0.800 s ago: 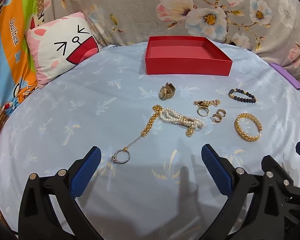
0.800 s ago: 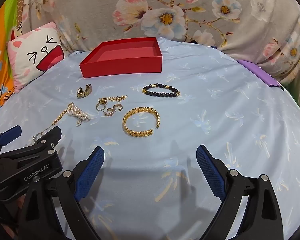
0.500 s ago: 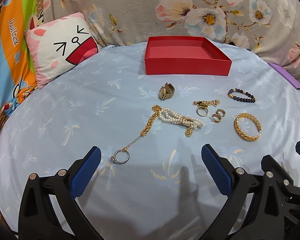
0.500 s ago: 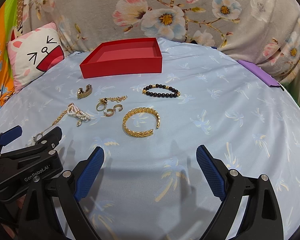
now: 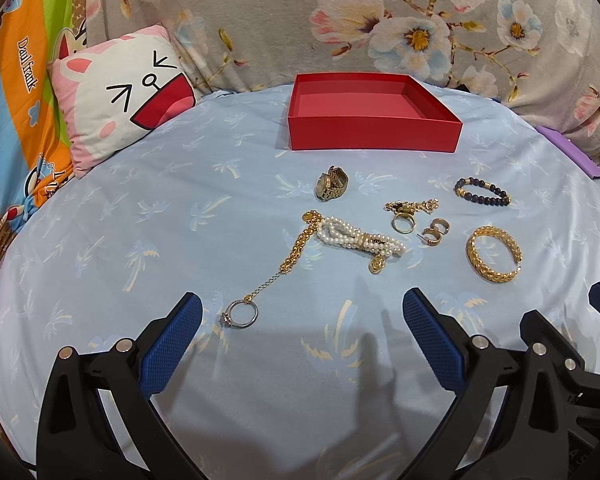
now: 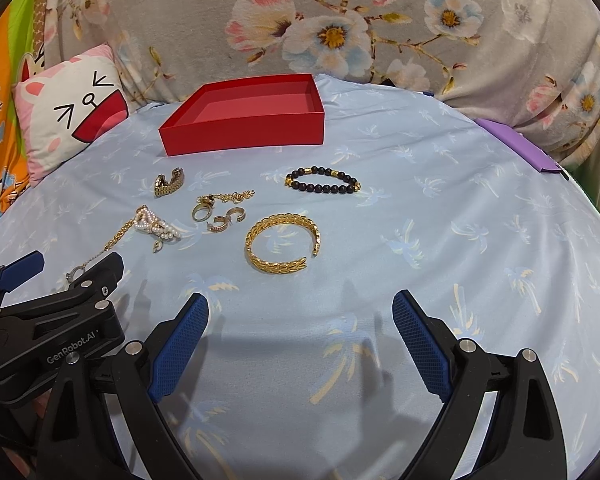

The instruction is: Organize jewelry

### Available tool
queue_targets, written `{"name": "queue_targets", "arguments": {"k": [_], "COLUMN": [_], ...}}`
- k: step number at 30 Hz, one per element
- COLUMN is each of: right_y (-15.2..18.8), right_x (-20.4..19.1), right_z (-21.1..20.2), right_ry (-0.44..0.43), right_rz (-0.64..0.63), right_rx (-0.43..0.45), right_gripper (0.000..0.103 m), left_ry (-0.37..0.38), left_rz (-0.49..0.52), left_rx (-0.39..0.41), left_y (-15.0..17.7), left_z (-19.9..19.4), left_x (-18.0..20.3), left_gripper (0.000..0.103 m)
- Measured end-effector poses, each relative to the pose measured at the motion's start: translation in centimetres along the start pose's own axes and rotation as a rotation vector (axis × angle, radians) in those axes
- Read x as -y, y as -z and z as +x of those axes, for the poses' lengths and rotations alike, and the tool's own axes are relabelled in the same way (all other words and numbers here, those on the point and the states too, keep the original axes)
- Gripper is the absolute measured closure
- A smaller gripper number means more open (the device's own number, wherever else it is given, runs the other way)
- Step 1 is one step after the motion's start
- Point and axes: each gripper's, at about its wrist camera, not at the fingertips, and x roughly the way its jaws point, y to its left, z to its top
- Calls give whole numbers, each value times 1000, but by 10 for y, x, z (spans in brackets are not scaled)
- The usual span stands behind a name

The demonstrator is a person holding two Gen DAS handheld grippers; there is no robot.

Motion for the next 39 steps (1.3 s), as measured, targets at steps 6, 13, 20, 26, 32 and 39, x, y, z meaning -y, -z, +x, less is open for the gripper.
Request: {"name": "queue_targets", "arguments": {"k": [6, 13, 20, 26, 32, 39], "right_y": [0, 0, 0, 1, 0, 0], "right_x": [0, 1, 3, -3, 0, 2], "right_z": [0, 0, 3, 2, 4, 4], "right_ry": [-1, -1, -1, -2, 0, -4], "right_rz": [0, 0, 1, -2, -1, 6], "right_rx": [0, 0, -3, -9, -11, -2], "right_gripper": [12, 12, 12, 12, 12, 12], "left_ry": [2, 1, 3, -2, -2, 1], "left_rz": [-1, -1, -2, 0, 1, 3], "left_rx": [1, 0, 0, -9, -12, -13], "left_y": [0, 0, 0, -1, 1, 0], "left_z": [0, 0, 0, -4, 2, 4], "left_x": [0, 0, 0, 4, 7, 4], "left_gripper": [5, 5, 5, 5, 5, 5]}}
